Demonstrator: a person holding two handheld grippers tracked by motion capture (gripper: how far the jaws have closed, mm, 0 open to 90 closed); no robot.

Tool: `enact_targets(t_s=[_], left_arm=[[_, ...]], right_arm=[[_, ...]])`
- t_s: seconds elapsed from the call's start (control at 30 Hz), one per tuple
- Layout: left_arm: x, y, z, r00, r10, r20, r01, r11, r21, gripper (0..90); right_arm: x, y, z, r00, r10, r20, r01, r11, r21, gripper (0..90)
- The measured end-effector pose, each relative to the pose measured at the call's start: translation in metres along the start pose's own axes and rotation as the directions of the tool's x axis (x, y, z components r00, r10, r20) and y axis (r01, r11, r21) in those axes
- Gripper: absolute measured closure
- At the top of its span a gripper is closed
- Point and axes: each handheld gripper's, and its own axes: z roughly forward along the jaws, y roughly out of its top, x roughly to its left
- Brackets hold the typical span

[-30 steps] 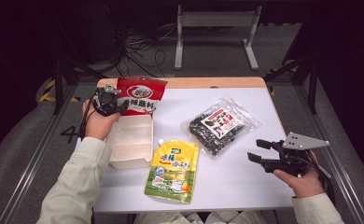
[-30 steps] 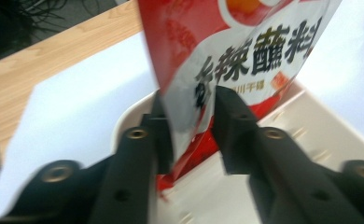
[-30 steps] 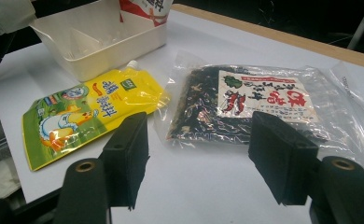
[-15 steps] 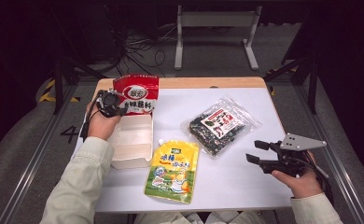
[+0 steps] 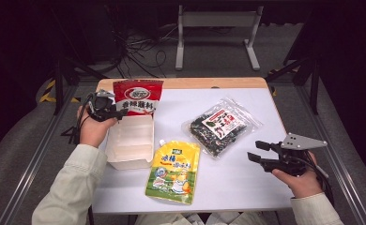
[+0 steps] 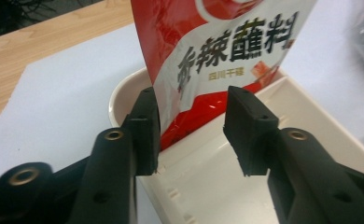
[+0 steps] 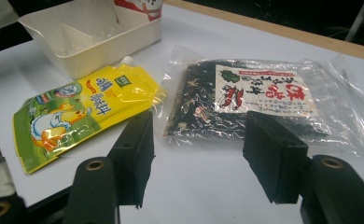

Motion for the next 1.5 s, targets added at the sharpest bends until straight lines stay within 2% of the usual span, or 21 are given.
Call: enact_targets(t_s=[0.07, 0.1, 0.17, 0.27, 0.43, 0.6, 0.67, 0.73, 0.8, 0.9, 1.03, 1.13, 1.23, 1.37, 1.5], left_arm=[[0.000, -0.001, -0.003, 1.0000, 0.004, -0.003, -0.004, 0.9999, -0.012, 50.7], [-0.002, -0.003, -0.011, 0.9997, 0.005, -0.023, -0.005, 0.9994, -0.034, 49.6], [-0.003, -0.004, -0.015, 0.9996, 0.003, -0.028, -0.005, 0.9989, -0.047, 47.6], [-0.006, -0.008, -0.027, 0.9996, -0.005, -0.027, 0.003, 0.9955, -0.095, 45.7], [-0.020, -0.016, -0.043, 0.9995, 0.031, -0.003, -0.031, 0.9899, -0.138, 44.4], [-0.037, -0.023, -0.059, 0.9969, 0.065, 0.045, -0.056, 0.9828, -0.176, 43.5], [-0.046, -0.027, -0.064, 0.9945, 0.082, 0.065, -0.069, 0.9803, -0.185, 43.8], [-0.052, -0.032, -0.068, 0.9941, 0.075, 0.078, -0.057, 0.9743, -0.218, 47.9], [-0.057, -0.036, -0.072, 0.9926, 0.069, 0.100, -0.044, 0.9717, -0.232, 50.7], [-0.061, -0.038, -0.073, 0.9894, 0.090, 0.114, -0.063, 0.9733, -0.220, 51.0], [-0.066, -0.039, -0.077, 0.9851, 0.101, 0.139, -0.067, 0.9703, -0.233, 48.2], [-0.069, -0.039, -0.080, 0.9830, 0.102, 0.153, -0.065, 0.9707, -0.231, 47.3], [-0.072, -0.039, -0.080, 0.9813, 0.118, 0.152, -0.085, 0.9742, -0.209, 46.0], [-0.073, -0.041, -0.082, 0.9793, 0.117, 0.165, -0.083, 0.9769, -0.197, 44.0], [-0.076, -0.042, -0.086, 0.9774, 0.116, 0.177, -0.078, 0.9751, -0.207, 40.5]], right_arm=[[-0.001, 0.000, 0.001, 0.9997, 0.024, -0.007, -0.024, 1.000, -0.003, 41.8], [-0.001, 0.000, 0.001, 0.9996, 0.029, -0.005, -0.029, 1.000, -0.006, 41.3], [-0.002, 0.000, 0.001, 0.9995, 0.032, 0.008, -0.032, 0.999, -0.004, 41.1], [-0.003, 0.000, 0.001, 0.9994, 0.032, 0.014, -0.032, 0.999, -0.003, 41.2], [-0.005, 0.002, 0.000, 0.9983, 0.047, 0.034, -0.048, 0.999, 0.012, 44.5], [-0.008, 0.006, 0.001, 0.9964, 0.057, 0.062, -0.059, 0.998, 0.035, 49.7], [-0.009, 0.009, 0.002, 0.9960, 0.037, 0.081, -0.041, 0.998, 0.047, 54.1], [-0.009, 0.013, 0.001, 0.9900, -0.015, 0.140, 0.006, 0.998, 0.060, 57.8], [-0.011, 0.015, 0.001, 0.9898, -0.019, 0.141, 0.013, 0.999, 0.044, 59.1], [-0.013, 0.017, 0.003, 0.9912, 0.001, 0.132, -0.007, 0.999, 0.045, 58.8], [-0.016, 0.021, 0.005, 0.9895, -0.026, 0.142, 0.020, 0.999, 0.044, 56.7], [-0.017, 0.023, 0.005, 0.9884, 0.012, 0.152, -0.020, 0.999, 0.049, 55.4], [-0.019, 0.025, 0.005, 0.9837, 0.037, 0.176, -0.047, 0.997, 0.056, 54.3], [-0.026, 0.029, 0.011, 0.9808, 0.052, 0.188, -0.067, 0.995, 0.074, 52.6], [-0.031, 0.031, 0.015, 0.9794, 0.058, 0.194, -0.075, 0.993, 0.086, 49.1]])
